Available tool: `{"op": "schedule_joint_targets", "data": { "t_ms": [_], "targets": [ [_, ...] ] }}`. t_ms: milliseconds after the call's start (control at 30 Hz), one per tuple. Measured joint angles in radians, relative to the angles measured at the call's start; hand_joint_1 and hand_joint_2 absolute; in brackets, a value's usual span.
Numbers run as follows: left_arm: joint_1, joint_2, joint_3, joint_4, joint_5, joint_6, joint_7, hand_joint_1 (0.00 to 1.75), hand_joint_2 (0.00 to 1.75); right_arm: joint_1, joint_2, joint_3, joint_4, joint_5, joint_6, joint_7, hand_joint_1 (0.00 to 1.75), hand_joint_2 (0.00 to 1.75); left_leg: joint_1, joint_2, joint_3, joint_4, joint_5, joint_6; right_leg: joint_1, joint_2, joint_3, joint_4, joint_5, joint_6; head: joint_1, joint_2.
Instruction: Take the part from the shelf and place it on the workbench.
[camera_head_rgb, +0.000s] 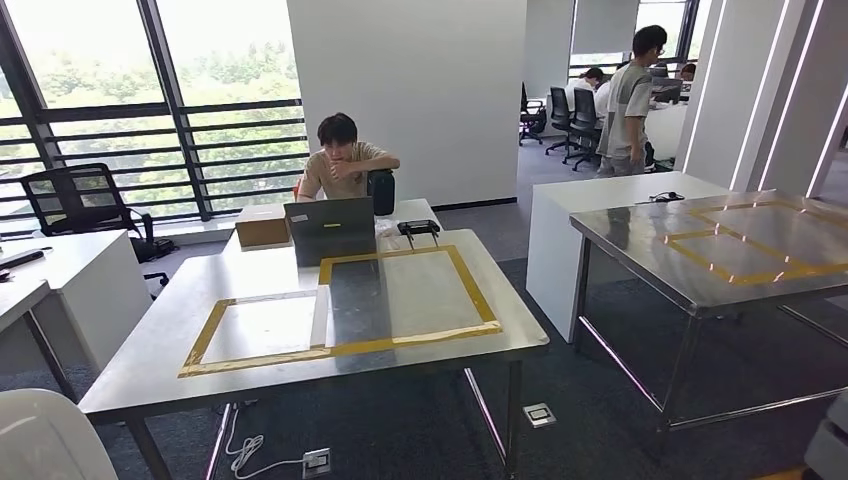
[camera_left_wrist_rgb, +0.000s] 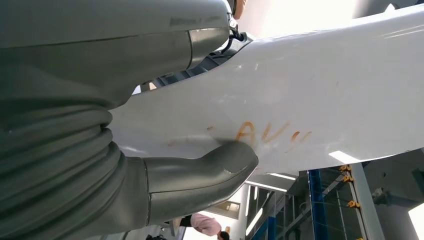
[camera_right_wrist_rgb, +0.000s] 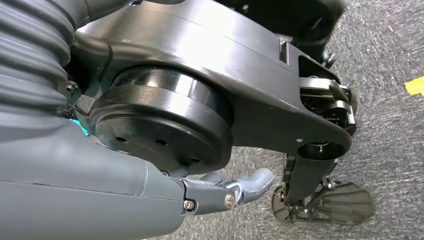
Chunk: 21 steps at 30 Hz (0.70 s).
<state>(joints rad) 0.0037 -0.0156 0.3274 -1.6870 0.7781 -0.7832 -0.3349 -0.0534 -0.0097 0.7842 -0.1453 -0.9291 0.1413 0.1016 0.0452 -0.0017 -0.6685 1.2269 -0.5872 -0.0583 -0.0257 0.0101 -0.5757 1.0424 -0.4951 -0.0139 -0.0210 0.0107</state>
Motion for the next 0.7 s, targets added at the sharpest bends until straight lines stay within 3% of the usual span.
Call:
{"op": "schedule_joint_targets", "data": {
  "t_ms": [33,67,100,200,267,367,433,533,567,600,633,700],
  "targets": [
    [0.002,0.0,0.0,0.0,0.0,0.0,0.0,1.75,1.75,0.001,0.0,0.0,0.0,-0.003,0.0,0.0,0.0,1.75,-0.005,0.0,-0.031,0.058,-0.018,0.004,0.005,-0.001,0.002,0.0,-0.002,-0.004,0.0,0.0],
    [0.004,0.0,-0.001,0.001,0.0,0.0,0.0,1.75,1.75,0.001,0.0,-0.002,0.0,-0.007,0.0,0.0,0.0,1.75,-0.009,0.0,-0.048,0.084,-0.016,0.01,0.01,-0.002,0.004,0.0,-0.005,-0.007,0.0,0.0],
    [0.005,0.0,-0.002,0.002,0.0,0.0,0.0,1.75,1.75,0.001,0.001,-0.004,0.0,-0.011,0.0,0.0,0.0,1.75,-0.014,0.0,-0.046,0.073,0.004,0.018,0.014,-0.002,0.009,0.0,-0.008,-0.01,0.0,0.0],
    [0.0,0.0,-0.012,0.006,0.0,-0.002,-0.001,1.75,1.75,0.001,0.004,-0.012,0.0,-0.018,0.0,-0.003,0.0,1.75,-0.03,0.002,0.035,-0.104,0.098,0.046,0.023,-0.002,0.025,0.001,-0.021,-0.008,0.0,0.0],
    [-0.006,0.0,-0.019,0.01,0.0,-0.002,-0.003,1.75,1.75,0.001,0.006,-0.015,0.0,-0.021,-0.001,-0.005,0.0,1.75,-0.038,0.003,0.067,-0.171,0.111,0.054,0.027,-0.002,0.03,0.001,-0.026,0.001,0.0,0.0],
    [-0.011,0.001,-0.027,0.016,0.001,-0.002,-0.006,1.75,1.75,0.001,0.006,-0.016,0.0,-0.022,-0.003,-0.01,0.0,1.75,-0.035,0.0,0.077,-0.182,0.105,0.064,0.029,-0.003,0.034,0.012,-0.024,0.017,0.001,0.0],
    [-0.016,0.001,-0.03,0.019,0.002,-0.002,-0.008,1.75,1.75,0.0,0.005,-0.017,0.0,-0.023,-0.003,-0.011,0.0,1.75,-0.031,0.0,0.09,-0.187,0.102,0.073,0.028,-0.003,0.006,0.067,-0.049,0.026,0.002,0.0],
    [-0.021,0.0,-0.037,0.025,0.003,-0.002,-0.009,1.75,1.75,-0.003,0.005,-0.019,0.0,-0.024,-0.004,-0.009,0.0,1.75,-0.031,0.001,0.097,-0.187,0.095,0.08,0.027,-0.003,-0.106,0.241,-0.118,0.039,0.002,0.0],
    [-0.021,0.0,-0.038,0.027,0.003,-0.002,-0.009,1.75,1.75,-0.003,0.005,-0.02,0.0,-0.024,-0.004,-0.006,0.0,1.75,-0.031,0.0,0.101,-0.187,0.091,0.08,0.027,-0.004,-0.134,0.274,-0.119,0.04,0.002,0.0],
    [-0.021,0.0,-0.039,0.029,0.003,-0.002,-0.009,1.75,1.75,-0.003,0.005,-0.02,0.0,-0.023,-0.005,-0.004,0.0,1.75,-0.031,-0.001,0.106,-0.187,0.086,0.079,0.027,-0.004,-0.144,0.269,-0.099,0.04,0.002,0.0],
    [-0.021,0.0,-0.039,0.031,0.003,-0.002,-0.009,1.75,1.75,-0.002,0.005,-0.021,0.0,-0.023,-0.005,-0.002,0.0,1.75,-0.031,-0.002,0.113,-0.187,0.081,0.078,0.026,-0.004,-0.134,0.227,-0.062,0.038,0.002,0.0],
    [-0.021,0.0,-0.039,0.032,0.004,-0.002,-0.011,1.75,1.75,0.002,0.005,-0.021,0.0,-0.019,-0.005,-0.001,0.0,1.75,-0.032,-0.003,0.13,-0.187,0.069,0.072,0.027,-0.004,-0.088,0.095,0.019,0.031,0.002,0.0]
  ]
}}
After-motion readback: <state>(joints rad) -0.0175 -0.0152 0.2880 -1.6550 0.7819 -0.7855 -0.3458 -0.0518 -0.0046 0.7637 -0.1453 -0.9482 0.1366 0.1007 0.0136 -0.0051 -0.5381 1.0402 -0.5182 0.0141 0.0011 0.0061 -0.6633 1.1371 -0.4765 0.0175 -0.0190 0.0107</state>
